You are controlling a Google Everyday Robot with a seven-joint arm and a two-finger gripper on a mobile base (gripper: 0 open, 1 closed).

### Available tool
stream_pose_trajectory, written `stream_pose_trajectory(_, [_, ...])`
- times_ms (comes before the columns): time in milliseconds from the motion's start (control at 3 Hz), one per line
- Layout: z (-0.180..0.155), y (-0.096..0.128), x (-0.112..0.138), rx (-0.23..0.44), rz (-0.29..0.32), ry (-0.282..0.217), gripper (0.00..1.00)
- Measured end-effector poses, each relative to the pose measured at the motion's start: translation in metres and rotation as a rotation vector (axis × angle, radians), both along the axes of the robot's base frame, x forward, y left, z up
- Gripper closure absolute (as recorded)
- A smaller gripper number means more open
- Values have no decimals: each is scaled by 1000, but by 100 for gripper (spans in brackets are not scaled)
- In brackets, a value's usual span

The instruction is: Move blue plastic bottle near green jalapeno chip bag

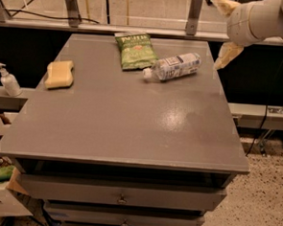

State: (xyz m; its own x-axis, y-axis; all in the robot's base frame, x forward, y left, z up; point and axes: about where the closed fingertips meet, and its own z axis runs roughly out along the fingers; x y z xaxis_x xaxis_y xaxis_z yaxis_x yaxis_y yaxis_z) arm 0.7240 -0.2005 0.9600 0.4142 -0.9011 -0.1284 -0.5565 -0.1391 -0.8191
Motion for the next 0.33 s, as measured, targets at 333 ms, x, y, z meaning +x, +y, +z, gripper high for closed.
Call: stream_pose_trajectory(333, [4, -3, 1, 3, -8, -15, 0])
